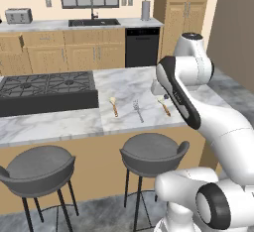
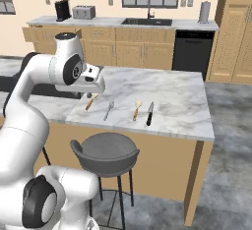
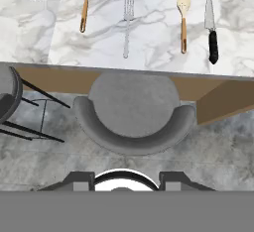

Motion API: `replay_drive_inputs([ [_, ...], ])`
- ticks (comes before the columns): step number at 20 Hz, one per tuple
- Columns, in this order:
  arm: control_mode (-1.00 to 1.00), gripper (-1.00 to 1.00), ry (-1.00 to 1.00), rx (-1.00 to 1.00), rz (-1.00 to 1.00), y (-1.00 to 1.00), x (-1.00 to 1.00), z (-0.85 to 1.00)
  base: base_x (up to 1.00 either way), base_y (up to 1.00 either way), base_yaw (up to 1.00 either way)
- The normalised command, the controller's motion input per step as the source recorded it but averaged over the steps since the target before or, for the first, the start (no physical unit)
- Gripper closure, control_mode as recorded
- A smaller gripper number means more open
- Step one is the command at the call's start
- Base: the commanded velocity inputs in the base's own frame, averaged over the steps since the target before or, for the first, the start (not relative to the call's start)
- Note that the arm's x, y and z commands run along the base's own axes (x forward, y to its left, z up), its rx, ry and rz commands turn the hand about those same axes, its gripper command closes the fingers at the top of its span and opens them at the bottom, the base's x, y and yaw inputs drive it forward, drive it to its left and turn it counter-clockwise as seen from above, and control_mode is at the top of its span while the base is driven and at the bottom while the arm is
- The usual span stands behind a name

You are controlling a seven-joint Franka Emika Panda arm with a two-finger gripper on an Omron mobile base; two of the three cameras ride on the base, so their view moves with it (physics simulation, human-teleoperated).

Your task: Pick up the metallic utensils from the counter and place them in the open drawer. Make sure not to pick up any wooden utensils.

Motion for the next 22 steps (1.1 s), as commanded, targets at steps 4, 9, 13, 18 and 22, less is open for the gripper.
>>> replay_drive_inputs([
  [4, -1.0, -1.0, 0.0, -0.02, -0.04, 0.09, 0.01, -0.05, 0.0, 0.0, 0.0],
  [9, -1.0, -1.0, 0.01, -0.02, -0.15, 0.23, 0.24, -0.29, 0.0, 0.0, 0.0],
  [13, -1.0, -1.0, 0.09, 0.02, -0.02, 0.0, 0.29, -0.55, 0.0, 0.0, 0.0],
  [18, -1.0, -1.0, 0.11, 0.08, 0.02, -0.03, 0.29, -0.64, 0.0, 0.0, 0.0],
  [22, -1.0, -1.0, 0.15, 0.0, 0.06, 0.0, 0.46, -0.52, 0.0, 0.0, 0.0],
])
